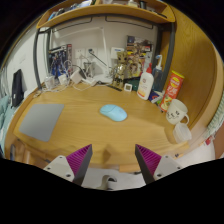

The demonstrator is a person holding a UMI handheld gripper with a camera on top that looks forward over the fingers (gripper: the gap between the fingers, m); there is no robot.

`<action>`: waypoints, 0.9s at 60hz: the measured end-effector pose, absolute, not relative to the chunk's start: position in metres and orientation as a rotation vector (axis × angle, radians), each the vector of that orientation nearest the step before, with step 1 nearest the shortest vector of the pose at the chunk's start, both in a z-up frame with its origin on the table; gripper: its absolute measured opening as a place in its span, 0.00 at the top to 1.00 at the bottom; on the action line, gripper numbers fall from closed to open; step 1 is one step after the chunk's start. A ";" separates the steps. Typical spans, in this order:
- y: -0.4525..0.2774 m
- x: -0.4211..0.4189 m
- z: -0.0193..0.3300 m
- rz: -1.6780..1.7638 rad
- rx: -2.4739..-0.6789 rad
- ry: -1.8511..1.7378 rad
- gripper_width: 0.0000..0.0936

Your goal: Arrange mouse

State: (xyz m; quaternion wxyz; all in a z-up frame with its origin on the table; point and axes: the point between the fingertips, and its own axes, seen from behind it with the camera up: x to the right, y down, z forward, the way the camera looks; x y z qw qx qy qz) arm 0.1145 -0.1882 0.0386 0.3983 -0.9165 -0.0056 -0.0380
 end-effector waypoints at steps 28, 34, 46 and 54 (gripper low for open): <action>-0.023 0.142 -0.014 0.015 -2.369 -0.128 0.07; 0.001 0.144 -0.018 0.050 -2.374 -0.122 0.09; 0.028 0.158 -0.017 0.058 -2.377 -0.099 0.27; 0.033 0.168 -0.017 0.049 -2.362 -0.027 0.44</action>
